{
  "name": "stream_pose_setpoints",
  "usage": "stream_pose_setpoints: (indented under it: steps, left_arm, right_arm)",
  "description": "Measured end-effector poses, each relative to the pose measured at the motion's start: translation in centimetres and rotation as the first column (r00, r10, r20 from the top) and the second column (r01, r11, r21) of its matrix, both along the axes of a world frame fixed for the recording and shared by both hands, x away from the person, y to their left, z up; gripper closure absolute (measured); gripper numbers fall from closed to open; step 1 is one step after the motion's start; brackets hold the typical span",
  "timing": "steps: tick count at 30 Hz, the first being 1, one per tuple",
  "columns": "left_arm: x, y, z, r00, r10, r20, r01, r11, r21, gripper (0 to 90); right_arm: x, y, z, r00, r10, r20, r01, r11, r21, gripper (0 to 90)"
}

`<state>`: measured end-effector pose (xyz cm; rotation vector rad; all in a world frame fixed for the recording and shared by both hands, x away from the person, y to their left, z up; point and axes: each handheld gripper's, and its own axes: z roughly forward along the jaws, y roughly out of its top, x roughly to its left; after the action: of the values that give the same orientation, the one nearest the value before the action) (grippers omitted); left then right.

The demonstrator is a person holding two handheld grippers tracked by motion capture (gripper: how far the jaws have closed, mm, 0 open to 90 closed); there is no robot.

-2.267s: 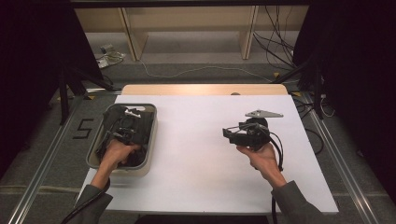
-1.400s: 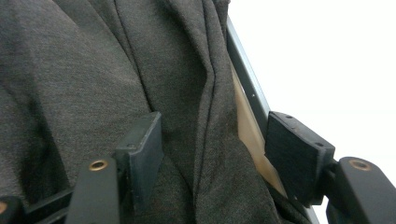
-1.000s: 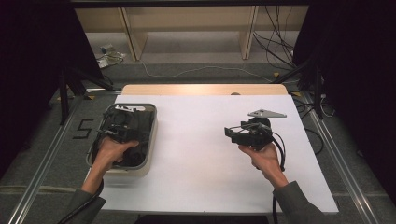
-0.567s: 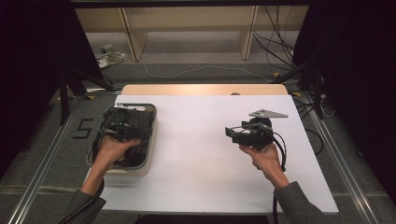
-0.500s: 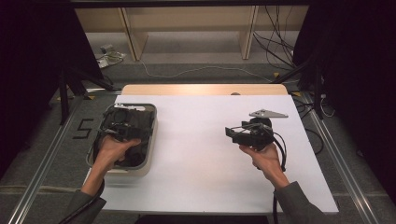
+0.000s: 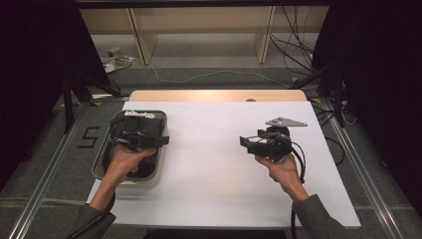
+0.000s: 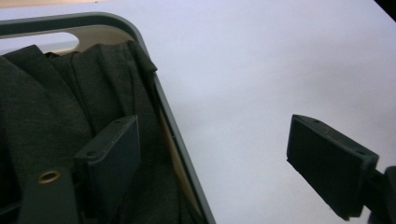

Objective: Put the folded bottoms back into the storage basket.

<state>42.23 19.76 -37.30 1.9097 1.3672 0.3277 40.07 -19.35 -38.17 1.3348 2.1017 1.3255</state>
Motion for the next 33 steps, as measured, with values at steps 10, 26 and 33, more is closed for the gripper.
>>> stream_pose_setpoints:
  steps: [10,26,33]
  left_arm:
    - [-0.4,-1.2,-0.2,0.9992,-0.034,0.021,0.034,0.9988,-0.036,17.0]
    - [-1.2,-3.2,-0.6,0.9956,-0.075,0.056,0.078,0.9944,-0.070,17.0]
    - [-1.6,-4.1,-1.0,0.9930,-0.098,0.066,0.103,0.9924,-0.067,16.9]
  right_arm:
    - [-0.2,0.0,0.0,1.0000,0.006,0.006,-0.006,1.0000,0.001,23.4]
    - [-0.8,0.2,0.1,0.9989,0.031,0.034,-0.032,0.9994,0.012,21.4]
    - [-1.0,0.2,0.1,0.9984,0.039,0.040,-0.040,0.9991,0.014,21.1]
